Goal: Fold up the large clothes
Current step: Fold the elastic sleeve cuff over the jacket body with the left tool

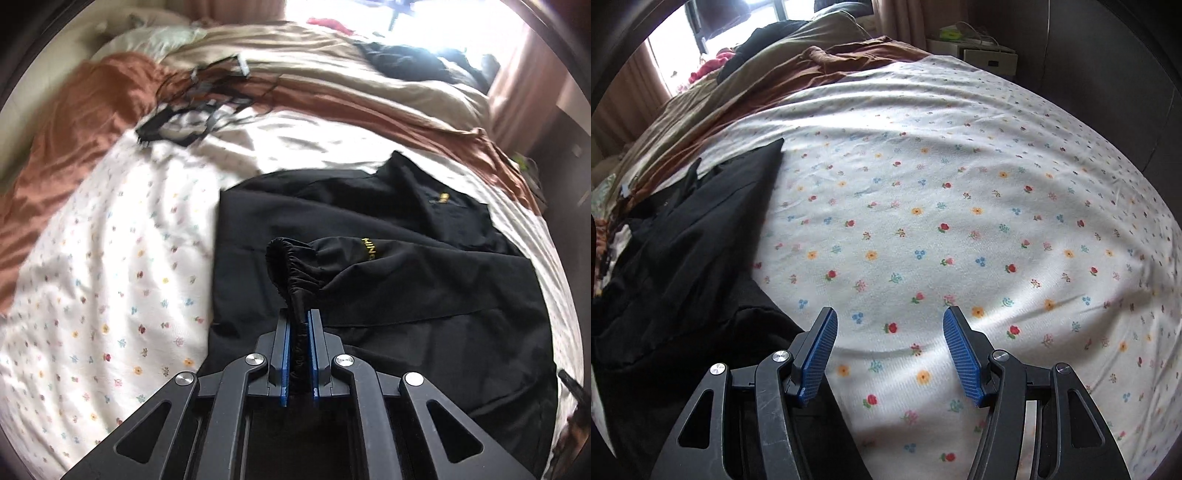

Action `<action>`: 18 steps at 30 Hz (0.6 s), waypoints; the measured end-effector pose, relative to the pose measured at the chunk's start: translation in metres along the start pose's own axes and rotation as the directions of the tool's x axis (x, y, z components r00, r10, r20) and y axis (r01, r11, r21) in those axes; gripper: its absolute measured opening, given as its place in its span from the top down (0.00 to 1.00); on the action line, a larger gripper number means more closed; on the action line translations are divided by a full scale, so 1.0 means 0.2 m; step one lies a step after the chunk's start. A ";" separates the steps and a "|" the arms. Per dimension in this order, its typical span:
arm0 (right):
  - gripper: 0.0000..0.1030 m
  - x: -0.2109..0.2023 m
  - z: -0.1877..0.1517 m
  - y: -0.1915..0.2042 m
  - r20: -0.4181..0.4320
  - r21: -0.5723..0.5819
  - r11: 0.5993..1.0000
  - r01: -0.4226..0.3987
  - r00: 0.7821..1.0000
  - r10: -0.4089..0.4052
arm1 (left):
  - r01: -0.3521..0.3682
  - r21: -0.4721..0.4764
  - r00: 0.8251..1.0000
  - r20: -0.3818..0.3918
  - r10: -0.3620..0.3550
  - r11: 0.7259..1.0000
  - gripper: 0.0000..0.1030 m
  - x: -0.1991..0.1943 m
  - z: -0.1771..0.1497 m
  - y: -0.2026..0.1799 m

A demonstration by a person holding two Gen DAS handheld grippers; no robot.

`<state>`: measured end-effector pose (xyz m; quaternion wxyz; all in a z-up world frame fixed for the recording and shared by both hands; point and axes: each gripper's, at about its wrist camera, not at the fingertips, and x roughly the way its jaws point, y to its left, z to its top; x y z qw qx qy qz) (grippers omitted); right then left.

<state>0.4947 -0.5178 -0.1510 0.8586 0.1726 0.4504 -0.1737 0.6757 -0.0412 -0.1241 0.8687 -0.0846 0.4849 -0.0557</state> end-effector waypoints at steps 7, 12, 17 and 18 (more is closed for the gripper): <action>0.20 -0.07 -0.07 0.31 0.025 -0.291 0.956 -0.038 0.999 0.048 | 0.017 -0.016 1.000 -0.019 -0.017 1.000 0.92 0.09 -0.04 0.04; 0.19 0.07 -0.07 0.47 -0.035 -0.371 0.928 -0.020 0.999 0.008 | 0.042 -0.037 0.999 -0.022 -0.042 0.998 0.92 0.10 -0.03 0.06; 0.19 0.14 0.01 0.43 -0.006 -0.282 0.959 0.029 0.999 -0.032 | 0.052 -0.028 0.998 -0.026 -0.053 0.998 0.92 0.12 -0.02 0.03; 0.19 0.14 0.03 0.40 0.002 -0.242 0.970 0.030 1.000 -0.031 | 0.063 -0.029 0.998 -0.028 -0.063 0.998 0.92 0.13 -0.02 0.03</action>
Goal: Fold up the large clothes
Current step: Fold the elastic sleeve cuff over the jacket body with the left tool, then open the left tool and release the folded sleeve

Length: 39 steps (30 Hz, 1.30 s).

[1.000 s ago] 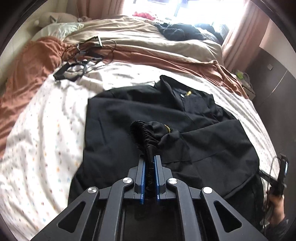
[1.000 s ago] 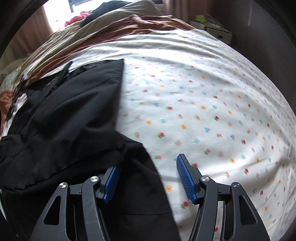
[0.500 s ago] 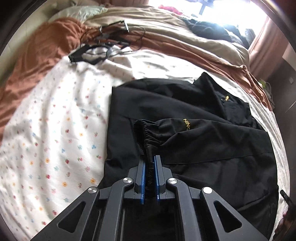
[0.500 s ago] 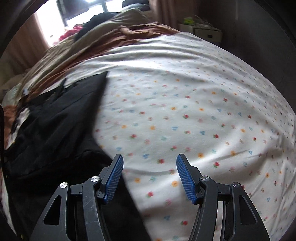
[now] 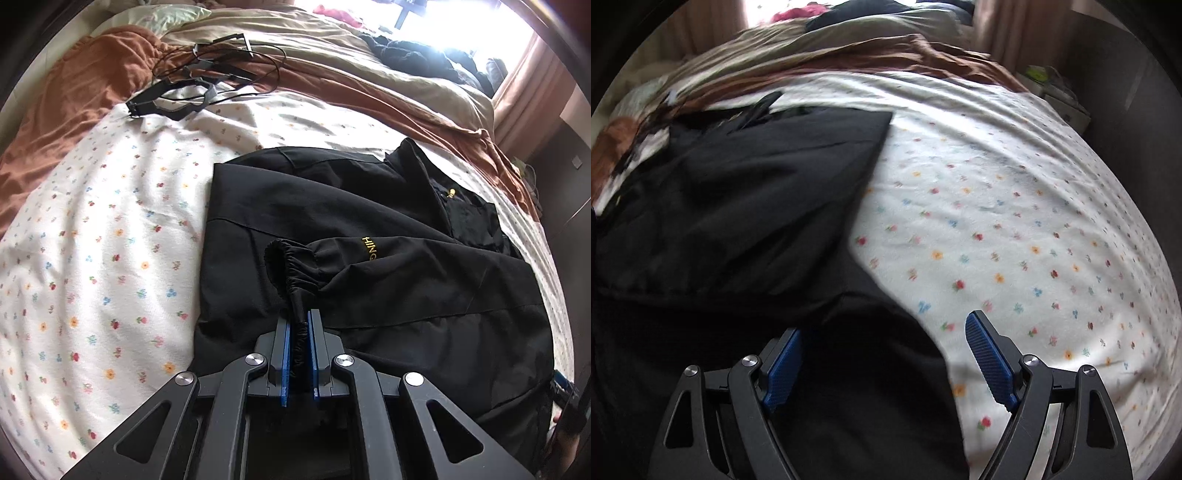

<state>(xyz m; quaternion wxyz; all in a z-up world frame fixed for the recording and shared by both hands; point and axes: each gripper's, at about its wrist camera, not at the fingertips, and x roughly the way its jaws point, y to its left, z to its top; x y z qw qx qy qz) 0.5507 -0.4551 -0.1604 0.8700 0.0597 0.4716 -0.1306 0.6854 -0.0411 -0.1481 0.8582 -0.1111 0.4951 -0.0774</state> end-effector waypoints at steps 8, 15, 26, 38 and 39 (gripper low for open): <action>0.20 0.05 0.01 -0.16 0.001 0.127 0.992 -0.004 1.000 0.004 | -0.003 0.029 1.000 0.007 0.003 1.000 0.92 0.05 -0.03 -0.08; 0.20 0.04 -0.02 -0.12 -0.048 0.089 0.995 0.032 0.998 -0.028 | -0.002 0.018 1.000 -0.031 0.003 1.000 0.89 0.03 -0.05 -0.02; 0.20 -0.27 -0.16 -0.09 0.033 0.040 0.995 -0.089 0.996 0.087 | 0.039 0.012 0.999 0.016 -0.039 0.999 0.42 -0.27 -0.10 0.04; 0.20 -0.56 -0.37 -0.16 0.070 0.026 0.981 -0.190 0.980 0.188 | 0.024 -0.004 0.997 0.070 -0.023 1.000 0.36 -0.71 -0.40 0.24; 0.20 -0.57 -0.39 -0.18 0.072 0.031 0.979 -0.200 0.978 0.198 | 0.021 -0.007 0.997 0.074 -0.020 1.000 0.36 -0.74 -0.43 0.26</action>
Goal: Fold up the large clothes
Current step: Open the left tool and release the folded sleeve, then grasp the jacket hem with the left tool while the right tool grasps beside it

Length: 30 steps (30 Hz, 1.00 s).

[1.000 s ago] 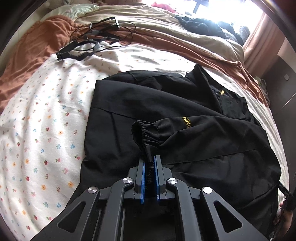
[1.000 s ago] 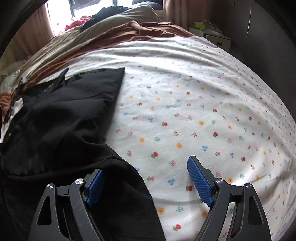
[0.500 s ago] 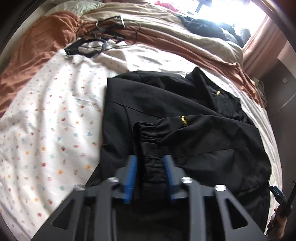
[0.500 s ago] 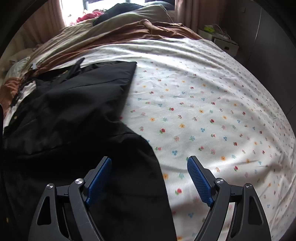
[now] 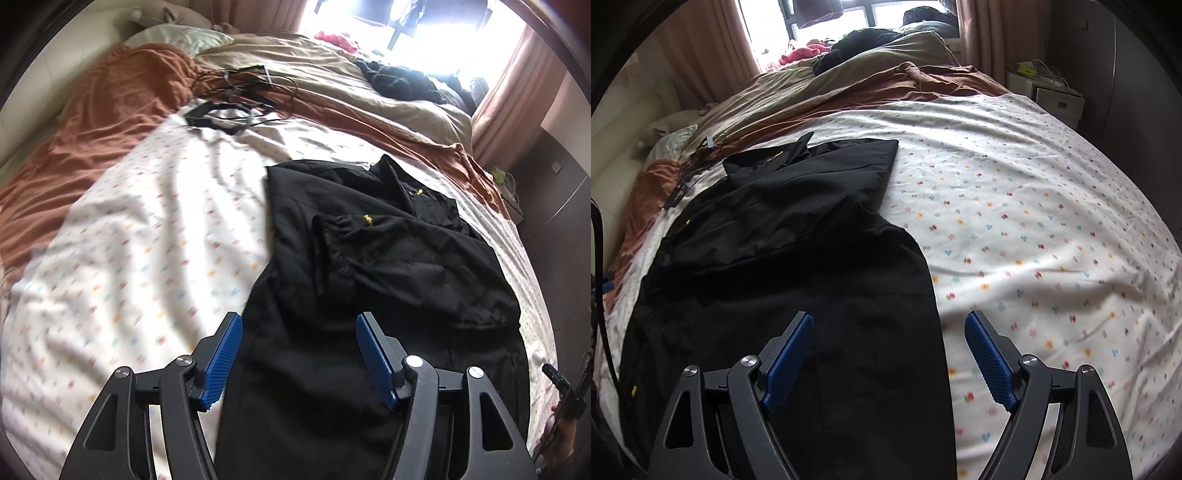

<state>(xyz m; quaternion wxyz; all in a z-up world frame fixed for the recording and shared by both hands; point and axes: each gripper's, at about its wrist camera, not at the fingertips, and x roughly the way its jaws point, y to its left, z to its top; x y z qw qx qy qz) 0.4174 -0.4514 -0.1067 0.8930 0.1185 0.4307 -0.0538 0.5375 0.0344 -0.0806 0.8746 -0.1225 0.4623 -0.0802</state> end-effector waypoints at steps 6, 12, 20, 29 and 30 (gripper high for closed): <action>0.20 -0.13 -0.14 -0.07 0.006 0.029 0.999 -0.029 1.000 0.029 | 0.001 -0.011 1.000 0.006 -0.001 1.000 0.36 -0.17 -0.19 0.10; 0.20 -0.22 -0.28 -0.12 -0.002 0.021 0.998 -0.063 0.998 0.063 | 0.019 -0.012 1.000 0.003 -0.019 1.000 0.36 -0.28 -0.42 0.19; 0.21 -0.27 -0.47 -0.22 -0.020 0.068 0.992 -0.108 0.994 0.110 | 0.047 -0.046 0.998 -0.029 -0.048 0.998 0.44 -0.36 -0.73 0.31; 0.31 -0.26 -0.71 -0.32 -0.051 0.153 0.967 -0.204 0.976 0.214 | 0.071 -0.118 0.994 -0.078 -0.080 0.990 0.64 -0.37 -1.02 0.40; 0.31 -0.26 -0.73 -0.33 -0.051 0.159 0.964 -0.212 0.974 0.223 | 0.072 -0.120 0.993 -0.084 -0.082 0.990 0.64 -0.37 -1.05 0.40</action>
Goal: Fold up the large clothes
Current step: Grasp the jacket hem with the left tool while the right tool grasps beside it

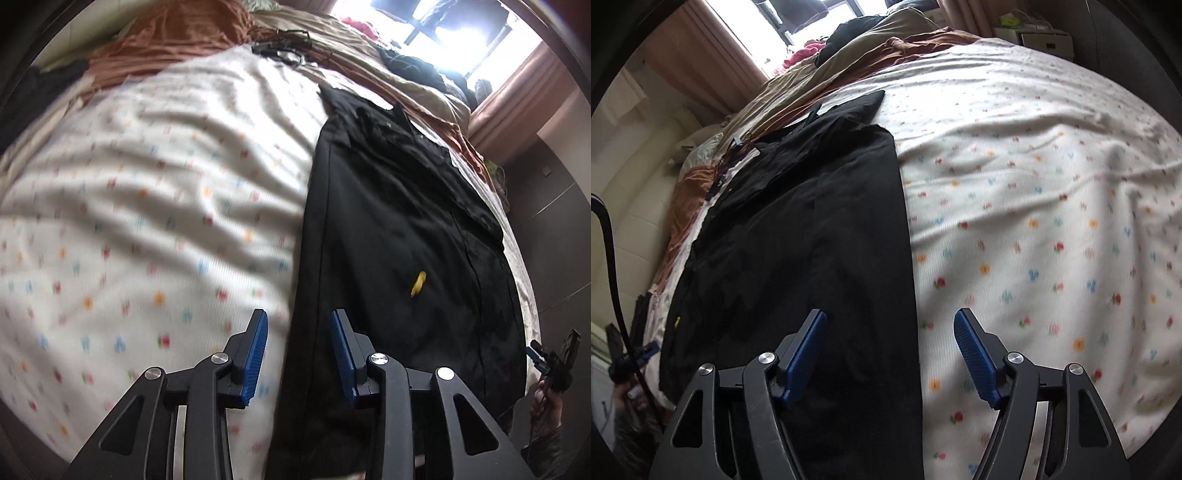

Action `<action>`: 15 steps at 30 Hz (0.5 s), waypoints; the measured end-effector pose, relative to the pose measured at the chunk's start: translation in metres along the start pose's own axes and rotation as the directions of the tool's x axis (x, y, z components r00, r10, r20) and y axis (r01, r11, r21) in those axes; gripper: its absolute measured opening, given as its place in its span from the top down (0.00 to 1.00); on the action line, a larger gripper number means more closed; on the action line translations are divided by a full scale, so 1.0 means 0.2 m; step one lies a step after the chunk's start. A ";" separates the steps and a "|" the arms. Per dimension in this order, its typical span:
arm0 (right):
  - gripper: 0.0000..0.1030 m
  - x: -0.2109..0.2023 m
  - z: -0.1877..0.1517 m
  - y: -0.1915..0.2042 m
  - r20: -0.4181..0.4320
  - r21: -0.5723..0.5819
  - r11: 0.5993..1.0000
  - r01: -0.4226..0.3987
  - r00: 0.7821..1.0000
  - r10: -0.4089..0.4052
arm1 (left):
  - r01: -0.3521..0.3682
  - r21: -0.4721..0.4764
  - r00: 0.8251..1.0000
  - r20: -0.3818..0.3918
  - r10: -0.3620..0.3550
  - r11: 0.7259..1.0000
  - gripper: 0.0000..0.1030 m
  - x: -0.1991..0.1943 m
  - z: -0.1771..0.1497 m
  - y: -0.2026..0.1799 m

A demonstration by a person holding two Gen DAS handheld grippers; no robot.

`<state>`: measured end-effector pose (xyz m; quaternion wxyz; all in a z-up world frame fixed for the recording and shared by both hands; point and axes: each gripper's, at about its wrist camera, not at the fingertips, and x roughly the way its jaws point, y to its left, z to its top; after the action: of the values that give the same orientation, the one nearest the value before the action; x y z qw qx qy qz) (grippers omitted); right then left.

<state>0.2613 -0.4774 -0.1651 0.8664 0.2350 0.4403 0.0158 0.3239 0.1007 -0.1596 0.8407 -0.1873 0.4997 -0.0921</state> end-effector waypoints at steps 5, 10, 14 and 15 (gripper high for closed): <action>0.36 -0.01 -0.11 -0.05 -0.010 0.025 0.999 -0.032 0.999 0.032 | 0.030 -0.024 1.000 -0.007 -0.031 0.999 0.64 -0.01 -0.11 0.06; 0.36 -0.03 -0.19 -0.07 -0.019 0.089 0.985 -0.147 0.989 0.149 | 0.121 -0.094 0.992 -0.031 -0.124 0.988 0.64 -0.04 -0.17 0.11; 0.37 -0.02 -0.31 -0.08 -0.029 0.144 0.952 -0.272 0.960 0.279 | 0.211 -0.163 0.973 -0.058 -0.222 0.964 0.64 -0.05 -0.25 0.13; 0.38 -0.03 -0.33 -0.09 -0.023 0.156 0.945 -0.289 0.955 0.296 | 0.218 -0.180 0.971 -0.058 -0.232 0.959 0.64 -0.06 -0.26 0.14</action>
<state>0.2037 -0.4678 -0.2016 0.8238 0.3620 0.4205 0.1160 0.2723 0.1196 -0.1838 0.7852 -0.3112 0.5136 -0.1510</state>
